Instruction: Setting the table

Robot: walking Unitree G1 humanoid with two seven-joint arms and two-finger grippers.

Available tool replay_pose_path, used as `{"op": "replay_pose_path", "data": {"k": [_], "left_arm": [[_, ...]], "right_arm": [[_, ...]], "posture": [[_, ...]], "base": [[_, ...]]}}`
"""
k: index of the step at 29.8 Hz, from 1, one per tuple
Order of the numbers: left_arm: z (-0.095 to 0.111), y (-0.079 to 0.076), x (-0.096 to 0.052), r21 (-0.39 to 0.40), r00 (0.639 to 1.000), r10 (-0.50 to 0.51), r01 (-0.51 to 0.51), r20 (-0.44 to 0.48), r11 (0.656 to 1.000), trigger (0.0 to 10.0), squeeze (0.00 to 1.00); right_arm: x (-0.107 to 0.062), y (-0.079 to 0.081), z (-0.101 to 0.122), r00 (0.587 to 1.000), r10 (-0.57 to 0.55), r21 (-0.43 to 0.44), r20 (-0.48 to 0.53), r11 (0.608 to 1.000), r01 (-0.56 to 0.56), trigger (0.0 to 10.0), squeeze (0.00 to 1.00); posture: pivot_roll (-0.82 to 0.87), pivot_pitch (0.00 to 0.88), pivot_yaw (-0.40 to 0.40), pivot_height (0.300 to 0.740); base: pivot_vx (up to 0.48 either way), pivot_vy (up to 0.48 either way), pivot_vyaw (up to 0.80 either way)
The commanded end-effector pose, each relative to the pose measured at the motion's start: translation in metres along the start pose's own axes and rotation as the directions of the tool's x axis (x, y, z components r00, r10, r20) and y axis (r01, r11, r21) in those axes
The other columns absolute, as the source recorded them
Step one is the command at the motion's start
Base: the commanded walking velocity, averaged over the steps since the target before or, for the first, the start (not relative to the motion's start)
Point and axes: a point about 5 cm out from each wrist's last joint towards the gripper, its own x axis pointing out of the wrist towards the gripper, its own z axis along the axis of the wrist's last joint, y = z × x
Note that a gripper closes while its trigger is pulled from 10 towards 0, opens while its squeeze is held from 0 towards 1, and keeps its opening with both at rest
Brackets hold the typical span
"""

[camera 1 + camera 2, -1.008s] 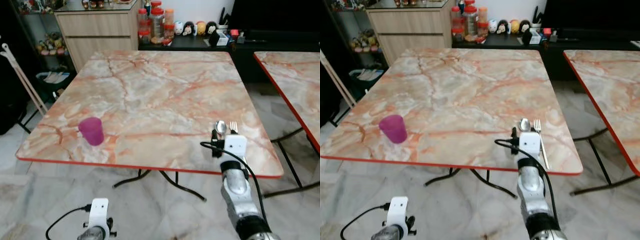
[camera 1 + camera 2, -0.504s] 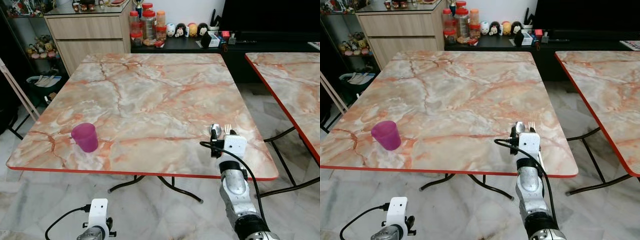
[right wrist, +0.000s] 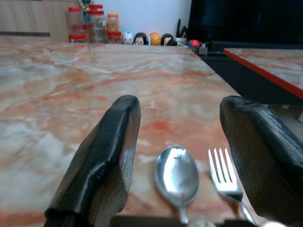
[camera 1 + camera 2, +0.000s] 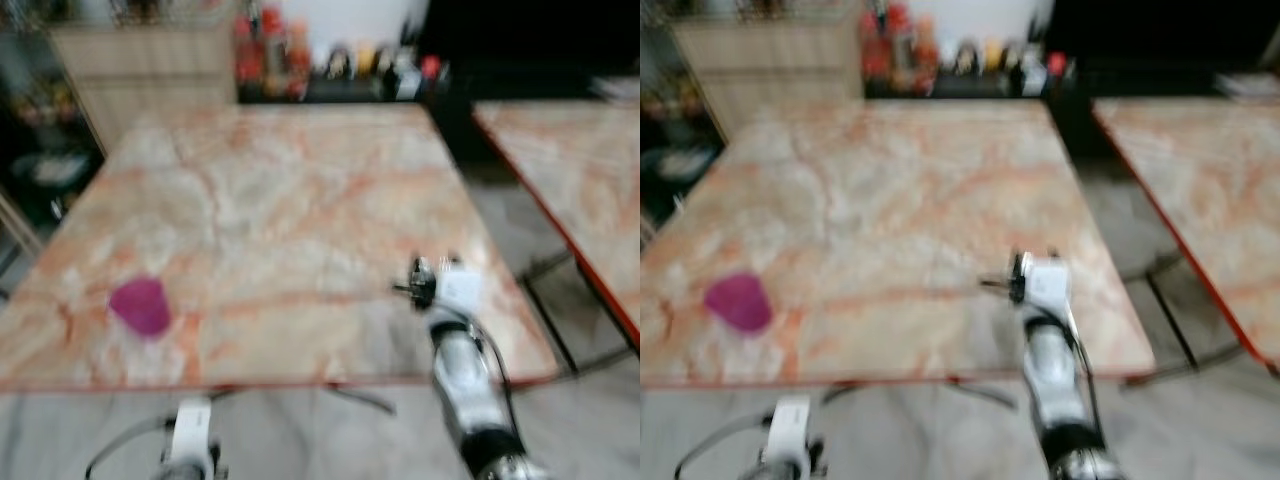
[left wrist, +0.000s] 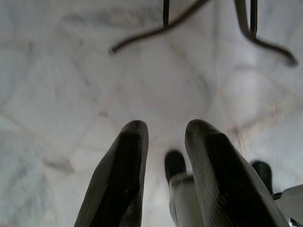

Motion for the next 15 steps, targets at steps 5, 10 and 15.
{"op": "replay_pose_path", "data": {"k": [5,10,15], "left_arm": [[-0.004,0.000,-0.001,-0.005,1.000,0.003,-0.003,-0.009,1.000,10.0,0.00],[-0.008,0.003,-0.002,-0.008,1.000,0.005,-0.005,-0.019,1.000,10.0,0.00],[-0.013,0.004,-0.003,0.005,0.999,0.005,-0.005,-0.031,1.000,10.0,0.00]], "right_arm": [[0.000,-0.001,0.003,1.000,0.004,-0.015,0.021,1.000,-0.003,10.0,0.00],[-0.011,0.004,-0.002,1.000,0.018,0.021,-0.013,1.000,-0.017,10.0,0.00],[-0.017,0.011,-0.004,0.995,0.080,0.020,-0.053,0.997,-0.079,10.0,0.00]], "posture": [[-0.08,0.000,0.017,0.740],[-0.08,0.000,0.014,0.740],[-0.09,0.000,0.019,0.740]], "base": [[0.000,0.000,0.00],[0.000,0.000,0.00],[0.000,0.000,0.00]]}}
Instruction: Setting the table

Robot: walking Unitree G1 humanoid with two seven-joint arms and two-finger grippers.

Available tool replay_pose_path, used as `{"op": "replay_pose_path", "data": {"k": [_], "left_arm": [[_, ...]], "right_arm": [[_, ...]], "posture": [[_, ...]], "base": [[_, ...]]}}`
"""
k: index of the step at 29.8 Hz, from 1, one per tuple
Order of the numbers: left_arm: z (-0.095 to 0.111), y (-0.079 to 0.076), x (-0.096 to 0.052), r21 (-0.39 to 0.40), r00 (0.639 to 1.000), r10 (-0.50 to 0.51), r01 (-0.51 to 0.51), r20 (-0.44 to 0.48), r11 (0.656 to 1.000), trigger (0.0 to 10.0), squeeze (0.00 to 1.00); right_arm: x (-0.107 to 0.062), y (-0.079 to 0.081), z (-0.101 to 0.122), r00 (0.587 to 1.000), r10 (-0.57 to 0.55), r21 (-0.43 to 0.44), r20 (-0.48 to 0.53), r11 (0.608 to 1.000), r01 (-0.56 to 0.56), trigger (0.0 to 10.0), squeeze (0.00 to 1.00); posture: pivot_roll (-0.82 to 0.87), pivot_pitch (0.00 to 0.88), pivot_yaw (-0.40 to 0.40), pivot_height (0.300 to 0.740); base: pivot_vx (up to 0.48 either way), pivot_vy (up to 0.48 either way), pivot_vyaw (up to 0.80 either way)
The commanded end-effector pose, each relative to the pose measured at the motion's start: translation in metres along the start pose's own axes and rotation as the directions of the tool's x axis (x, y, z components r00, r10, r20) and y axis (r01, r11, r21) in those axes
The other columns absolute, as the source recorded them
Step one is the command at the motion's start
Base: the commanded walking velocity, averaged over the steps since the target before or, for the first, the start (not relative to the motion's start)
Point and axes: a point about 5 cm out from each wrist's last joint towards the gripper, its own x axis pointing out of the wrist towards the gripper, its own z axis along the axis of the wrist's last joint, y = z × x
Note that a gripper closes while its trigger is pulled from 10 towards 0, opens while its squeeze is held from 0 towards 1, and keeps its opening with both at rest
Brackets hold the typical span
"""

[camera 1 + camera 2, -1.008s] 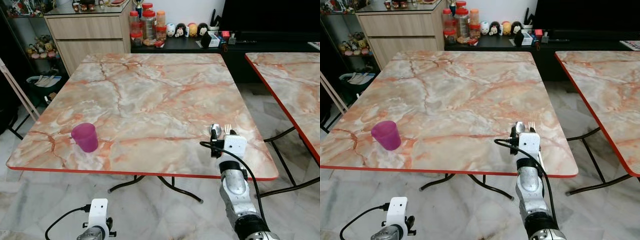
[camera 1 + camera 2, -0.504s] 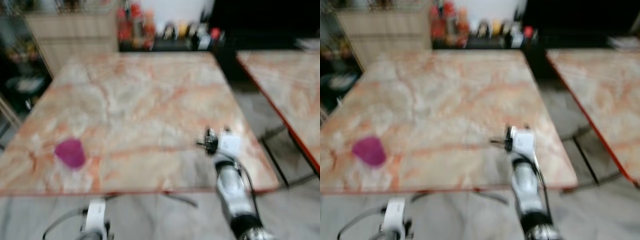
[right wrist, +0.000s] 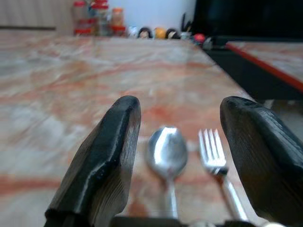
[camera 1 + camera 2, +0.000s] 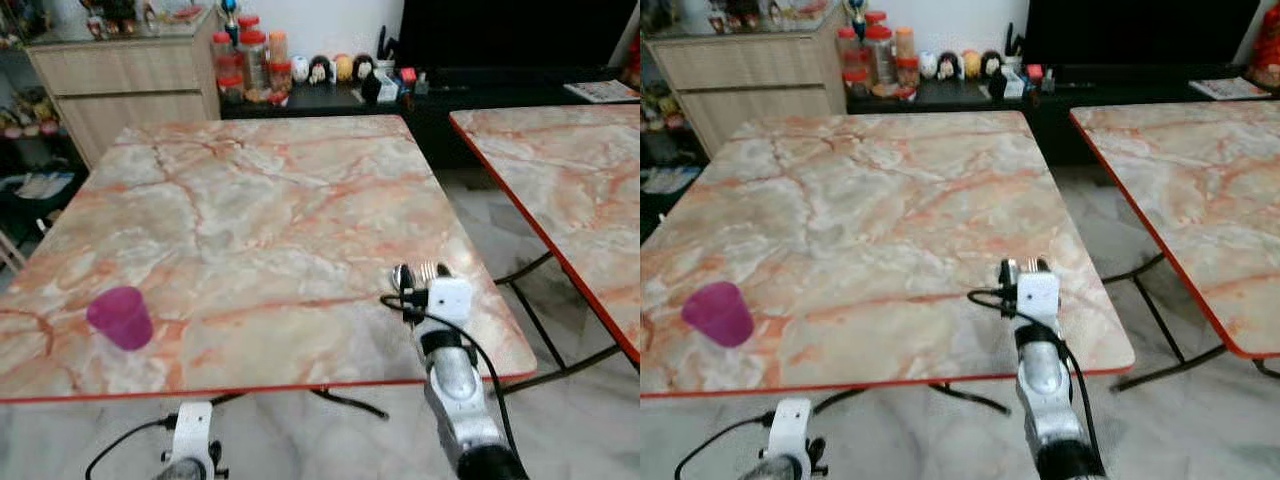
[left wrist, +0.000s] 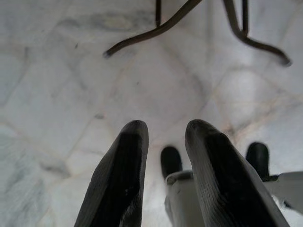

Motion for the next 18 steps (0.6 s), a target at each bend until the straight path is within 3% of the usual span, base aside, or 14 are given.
{"op": "replay_pose_path", "data": {"k": [1,9,14,18], "left_arm": [[-0.001,0.001,0.000,0.005,1.000,-0.001,0.001,-0.004,1.000,10.0,0.00],[-0.002,0.000,0.000,0.019,1.000,-0.025,0.025,-0.013,1.000,10.0,0.00],[-0.001,-0.001,0.000,0.024,0.999,-0.035,0.035,-0.013,0.999,10.0,0.00],[0.002,-0.004,0.001,0.017,0.999,-0.048,0.048,-0.010,0.999,10.0,0.00]], "right_arm": [[0.002,0.002,0.006,1.000,0.016,-0.004,0.003,1.000,-0.016,10.0,0.00],[0.005,0.005,0.021,0.999,-0.020,0.142,-0.036,0.990,0.025,10.0,0.00],[0.009,0.003,0.028,0.997,-0.026,0.122,-0.071,0.992,0.034,10.0,0.00],[0.012,0.001,0.025,0.975,0.050,0.034,-0.217,0.998,-0.043,10.0,0.00]], "posture": [[-0.09,0.000,0.021,0.740],[-0.10,0.000,0.030,0.740],[-0.11,0.000,0.034,0.740],[-0.11,0.000,0.026,0.740]], "base": [[0.000,0.000,0.00],[0.000,0.000,0.00],[0.000,0.000,0.00],[0.000,0.000,0.00]]}}
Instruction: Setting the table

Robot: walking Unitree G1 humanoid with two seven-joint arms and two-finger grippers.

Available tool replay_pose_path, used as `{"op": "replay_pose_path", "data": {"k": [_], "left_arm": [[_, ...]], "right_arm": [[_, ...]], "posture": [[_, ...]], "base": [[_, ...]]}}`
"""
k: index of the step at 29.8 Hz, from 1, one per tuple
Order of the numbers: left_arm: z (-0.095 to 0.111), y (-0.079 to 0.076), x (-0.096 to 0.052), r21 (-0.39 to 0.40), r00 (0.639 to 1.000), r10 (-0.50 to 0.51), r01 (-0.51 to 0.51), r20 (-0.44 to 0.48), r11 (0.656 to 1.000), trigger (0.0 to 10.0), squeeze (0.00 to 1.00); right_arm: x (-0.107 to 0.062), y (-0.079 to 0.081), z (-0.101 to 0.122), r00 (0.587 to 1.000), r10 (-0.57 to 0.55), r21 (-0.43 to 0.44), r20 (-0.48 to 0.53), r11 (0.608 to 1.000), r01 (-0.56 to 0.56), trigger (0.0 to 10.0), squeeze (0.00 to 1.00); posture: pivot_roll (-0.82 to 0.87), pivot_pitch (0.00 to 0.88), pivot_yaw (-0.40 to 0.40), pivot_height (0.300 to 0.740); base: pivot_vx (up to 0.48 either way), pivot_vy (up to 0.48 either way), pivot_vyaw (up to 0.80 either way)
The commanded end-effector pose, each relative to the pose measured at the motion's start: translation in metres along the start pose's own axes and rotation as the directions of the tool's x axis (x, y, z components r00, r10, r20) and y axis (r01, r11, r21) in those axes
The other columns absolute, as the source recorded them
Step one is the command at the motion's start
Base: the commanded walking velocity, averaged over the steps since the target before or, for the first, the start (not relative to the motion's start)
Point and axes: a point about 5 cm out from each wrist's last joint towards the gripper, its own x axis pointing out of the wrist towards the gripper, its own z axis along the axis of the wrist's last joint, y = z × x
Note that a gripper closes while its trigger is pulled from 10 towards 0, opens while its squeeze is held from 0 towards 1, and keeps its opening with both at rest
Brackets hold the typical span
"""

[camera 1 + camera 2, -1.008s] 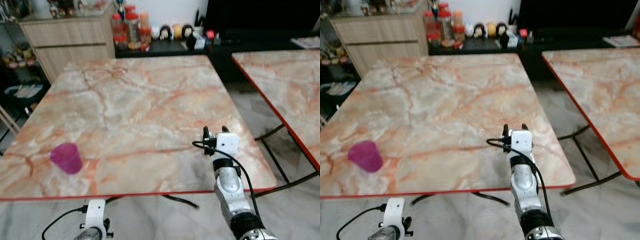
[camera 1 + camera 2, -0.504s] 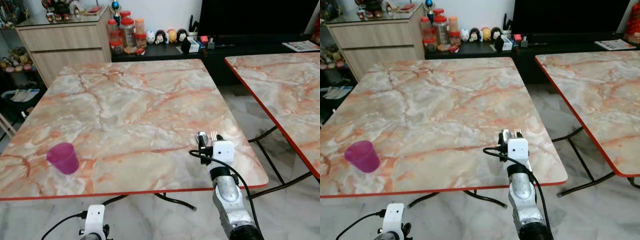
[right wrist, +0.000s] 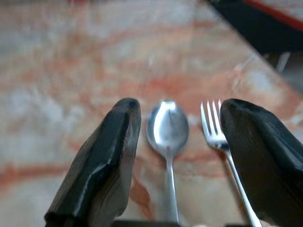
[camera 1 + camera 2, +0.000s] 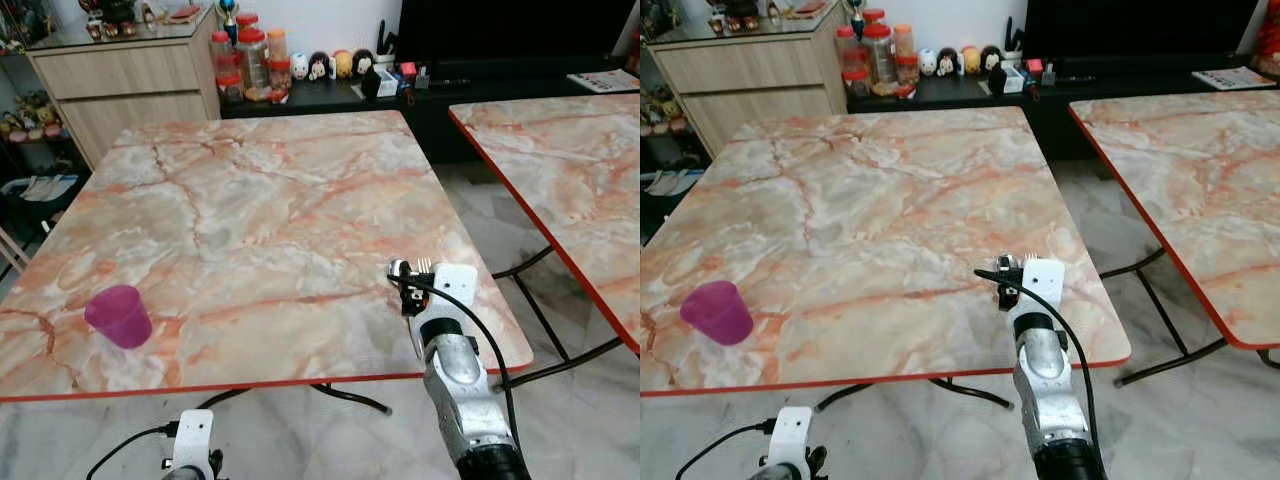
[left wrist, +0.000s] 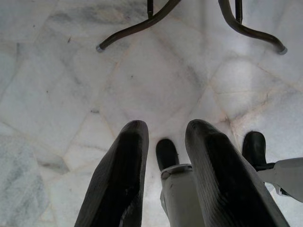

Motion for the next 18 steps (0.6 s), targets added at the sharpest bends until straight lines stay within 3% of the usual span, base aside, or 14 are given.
{"op": "replay_pose_path", "data": {"k": [1,8,18], "left_arm": [[0.003,-0.002,0.001,-0.006,1.000,-0.012,0.012,-0.007,1.000,10.0,0.00],[0.003,-0.008,0.002,-0.039,1.000,-0.016,0.016,-0.003,0.999,10.0,0.00],[-0.001,-0.007,0.001,-0.049,1.000,-0.011,0.010,-0.007,0.999,10.0,0.00]], "right_arm": [[0.002,0.000,0.004,0.996,0.054,-0.090,-0.072,0.994,-0.061,10.0,0.00],[-0.003,-0.008,-0.009,0.983,0.088,-0.172,-0.161,0.978,-0.116,10.0,0.00],[-0.006,-0.012,-0.007,0.984,0.078,-0.150,-0.158,0.983,-0.102,10.0,0.00]], "posture": [[-0.11,0.000,0.018,0.740],[-0.11,0.000,-0.008,0.740],[-0.10,0.000,-0.006,0.740]], "base": [[0.000,0.000,0.00],[0.000,0.000,0.00],[0.000,0.000,0.00]]}}
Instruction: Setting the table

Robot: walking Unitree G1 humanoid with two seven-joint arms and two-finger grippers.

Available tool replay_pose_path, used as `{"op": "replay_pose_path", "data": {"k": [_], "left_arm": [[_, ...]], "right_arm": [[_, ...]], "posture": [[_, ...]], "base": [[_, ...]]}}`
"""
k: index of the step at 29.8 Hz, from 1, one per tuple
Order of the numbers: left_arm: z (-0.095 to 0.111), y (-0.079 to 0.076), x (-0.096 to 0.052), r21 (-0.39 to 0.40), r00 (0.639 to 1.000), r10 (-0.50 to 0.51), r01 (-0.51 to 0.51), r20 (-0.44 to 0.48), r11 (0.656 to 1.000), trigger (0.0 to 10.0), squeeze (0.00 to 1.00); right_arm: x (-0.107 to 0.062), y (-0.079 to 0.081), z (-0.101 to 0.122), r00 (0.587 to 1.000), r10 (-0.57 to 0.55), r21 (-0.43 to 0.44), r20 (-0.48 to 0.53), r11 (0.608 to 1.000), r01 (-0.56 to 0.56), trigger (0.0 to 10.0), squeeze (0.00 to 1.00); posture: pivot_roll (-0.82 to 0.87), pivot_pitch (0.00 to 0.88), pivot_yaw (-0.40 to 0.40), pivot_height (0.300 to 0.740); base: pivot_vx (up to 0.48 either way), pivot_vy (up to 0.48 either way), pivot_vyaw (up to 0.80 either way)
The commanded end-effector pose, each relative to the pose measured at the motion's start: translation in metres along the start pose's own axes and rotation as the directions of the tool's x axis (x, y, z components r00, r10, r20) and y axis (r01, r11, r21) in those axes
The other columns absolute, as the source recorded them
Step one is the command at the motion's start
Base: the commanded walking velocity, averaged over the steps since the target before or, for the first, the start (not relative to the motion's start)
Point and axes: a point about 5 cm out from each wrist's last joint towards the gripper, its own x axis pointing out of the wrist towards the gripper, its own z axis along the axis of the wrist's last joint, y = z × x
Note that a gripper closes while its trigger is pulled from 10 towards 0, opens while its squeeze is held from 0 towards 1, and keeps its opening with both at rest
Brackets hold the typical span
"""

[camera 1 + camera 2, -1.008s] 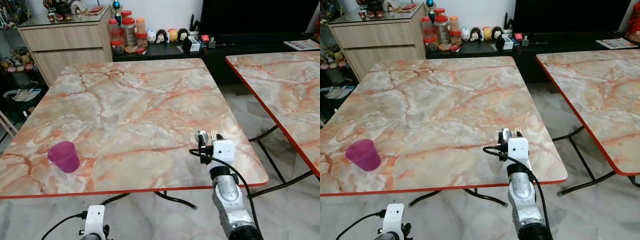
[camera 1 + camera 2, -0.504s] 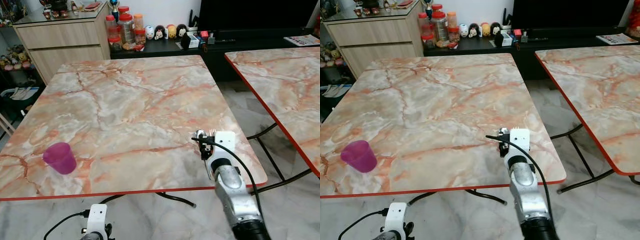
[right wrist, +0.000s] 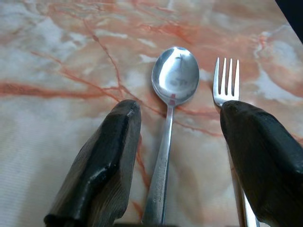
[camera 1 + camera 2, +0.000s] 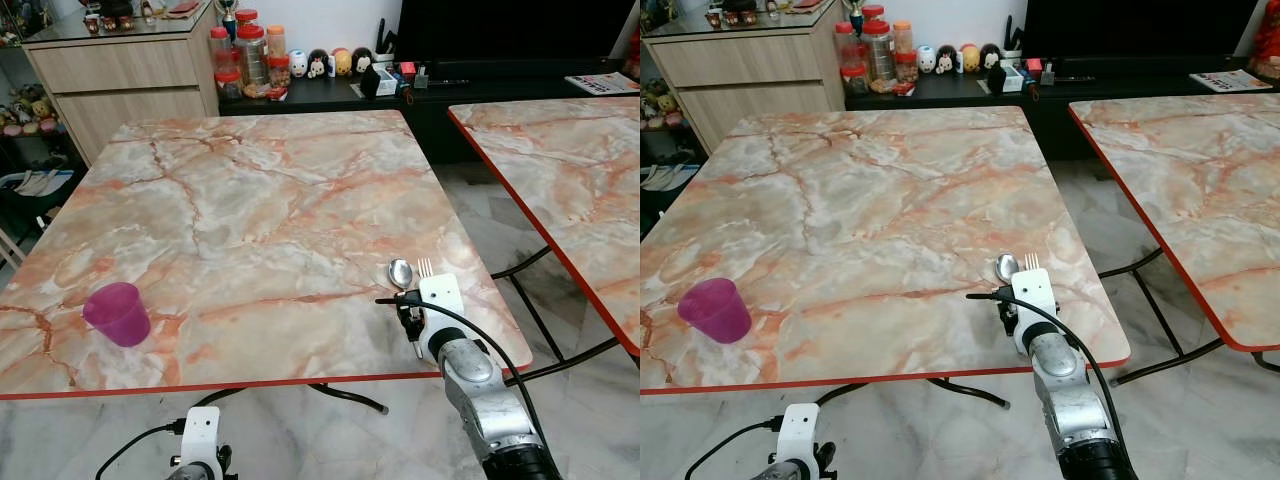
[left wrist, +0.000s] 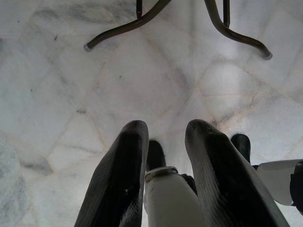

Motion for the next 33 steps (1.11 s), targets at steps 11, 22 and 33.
{"op": "replay_pose_path", "data": {"k": [11,22,33], "left_arm": [[0.005,0.004,0.001,0.006,1.000,0.008,-0.008,0.005,1.000,10.0,0.00],[0.008,0.002,0.002,0.016,1.000,0.004,-0.004,0.010,1.000,10.0,0.00],[0.005,0.004,0.001,-0.001,1.000,0.011,-0.011,0.005,1.000,10.0,0.00]], "right_arm": [[0.009,-0.008,0.003,0.999,-0.045,0.092,0.029,0.995,0.042,10.0,0.00],[0.024,0.011,0.001,1.000,0.015,0.099,0.007,0.995,-0.015,10.0,0.00],[0.028,0.018,0.000,1.000,0.017,0.104,0.013,0.994,-0.019,10.0,0.00]], "posture": [[-0.10,0.000,0.013,0.740],[-0.10,0.000,0.010,0.740],[-0.09,0.000,0.002,0.740]], "base": [[0.000,0.000,0.00],[0.000,0.000,0.00],[0.000,0.000,0.00]]}}
